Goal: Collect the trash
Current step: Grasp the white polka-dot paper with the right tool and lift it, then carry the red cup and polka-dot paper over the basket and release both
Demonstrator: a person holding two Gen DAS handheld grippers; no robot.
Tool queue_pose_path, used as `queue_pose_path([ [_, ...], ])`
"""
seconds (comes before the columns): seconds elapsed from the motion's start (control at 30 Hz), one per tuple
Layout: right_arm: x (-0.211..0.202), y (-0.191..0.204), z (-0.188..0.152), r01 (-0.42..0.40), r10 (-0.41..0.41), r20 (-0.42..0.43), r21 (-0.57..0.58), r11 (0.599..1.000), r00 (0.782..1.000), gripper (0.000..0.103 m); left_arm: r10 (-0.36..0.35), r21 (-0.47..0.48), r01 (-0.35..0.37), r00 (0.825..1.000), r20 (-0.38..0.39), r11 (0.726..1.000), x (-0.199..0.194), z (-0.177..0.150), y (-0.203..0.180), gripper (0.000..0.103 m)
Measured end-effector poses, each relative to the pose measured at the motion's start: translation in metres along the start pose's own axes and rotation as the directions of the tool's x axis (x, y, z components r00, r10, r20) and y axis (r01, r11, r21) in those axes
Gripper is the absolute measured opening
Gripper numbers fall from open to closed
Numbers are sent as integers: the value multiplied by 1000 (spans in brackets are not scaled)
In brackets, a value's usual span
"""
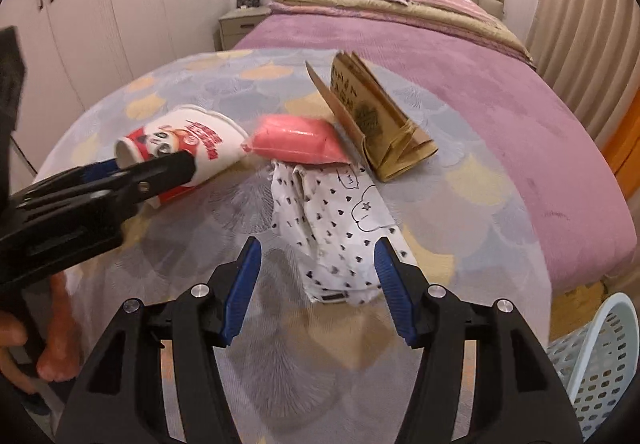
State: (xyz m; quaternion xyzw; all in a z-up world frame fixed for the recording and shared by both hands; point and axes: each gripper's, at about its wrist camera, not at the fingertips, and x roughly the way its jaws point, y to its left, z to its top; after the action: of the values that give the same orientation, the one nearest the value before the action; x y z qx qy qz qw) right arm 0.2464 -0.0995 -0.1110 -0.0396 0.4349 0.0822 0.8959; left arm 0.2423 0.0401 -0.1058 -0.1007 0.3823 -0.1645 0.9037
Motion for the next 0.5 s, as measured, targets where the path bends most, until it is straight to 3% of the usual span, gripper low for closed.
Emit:
queue_pose_path([
  [0.03, 1, 1, 1, 1, -1, 2, 6, 1000, 1000, 48, 0, -1, 0, 1000, 1, 1000, 0, 0, 0, 63],
  [0.1, 2, -5, 2, -22, 22, 0, 31, 999, 1000, 26, -1, -4, 1, 1000, 3, 1000, -1, 1, 0, 63],
  [0.2, -5, -9, -2, -66, 66, 0, 36, 997, 998, 11, -6, 3, 6, 1000, 17, 1000, -8, -2, -2, 63],
  [0.3, -24, -6, -13, -95, 95, 14, 2, 995, 995, 8, 0, 20, 0, 1000, 11, 1000, -15, -8, -9, 63],
  [0.5, -68, -9, -31, -104, 104, 70, 7, 995, 992, 6, -62, 44, 60, 997, 49, 997, -50, -16, -37, 63],
])
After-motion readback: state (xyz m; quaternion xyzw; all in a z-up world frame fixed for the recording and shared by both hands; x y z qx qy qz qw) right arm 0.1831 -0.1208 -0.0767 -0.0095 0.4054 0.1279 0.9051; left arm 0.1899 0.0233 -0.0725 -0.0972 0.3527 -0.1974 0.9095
